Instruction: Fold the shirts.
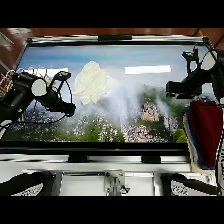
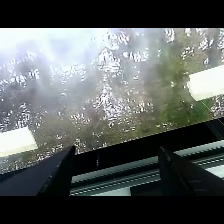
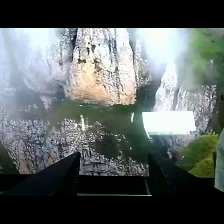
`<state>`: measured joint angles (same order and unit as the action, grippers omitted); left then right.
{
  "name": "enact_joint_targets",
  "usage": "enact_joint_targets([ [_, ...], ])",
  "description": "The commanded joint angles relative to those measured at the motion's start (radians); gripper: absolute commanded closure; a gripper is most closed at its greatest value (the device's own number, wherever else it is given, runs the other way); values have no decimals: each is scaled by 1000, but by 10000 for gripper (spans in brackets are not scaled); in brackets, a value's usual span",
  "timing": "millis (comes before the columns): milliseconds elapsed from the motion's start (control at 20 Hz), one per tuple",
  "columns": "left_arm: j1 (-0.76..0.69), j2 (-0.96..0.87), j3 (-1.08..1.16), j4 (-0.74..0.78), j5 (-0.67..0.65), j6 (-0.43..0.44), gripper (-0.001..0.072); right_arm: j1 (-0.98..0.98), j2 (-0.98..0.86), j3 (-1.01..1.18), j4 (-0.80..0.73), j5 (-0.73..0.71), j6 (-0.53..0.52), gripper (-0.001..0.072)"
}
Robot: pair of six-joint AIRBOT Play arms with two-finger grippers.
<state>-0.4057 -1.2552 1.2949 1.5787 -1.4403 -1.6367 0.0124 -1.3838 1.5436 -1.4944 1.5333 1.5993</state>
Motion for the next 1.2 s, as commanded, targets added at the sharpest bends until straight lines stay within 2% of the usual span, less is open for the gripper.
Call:
enact_joint_targets([
  [0, 0, 0, 0, 0, 0, 0, 99, 1, 0, 1, 0, 0, 0, 168],
  [1000, 19, -1, 0, -16, 1, 0, 99, 1, 0, 1, 10, 6, 7, 168],
  [1150, 19, -1, 0, -85, 1, 0, 99, 1, 0, 1, 31, 38, 13, 168],
])
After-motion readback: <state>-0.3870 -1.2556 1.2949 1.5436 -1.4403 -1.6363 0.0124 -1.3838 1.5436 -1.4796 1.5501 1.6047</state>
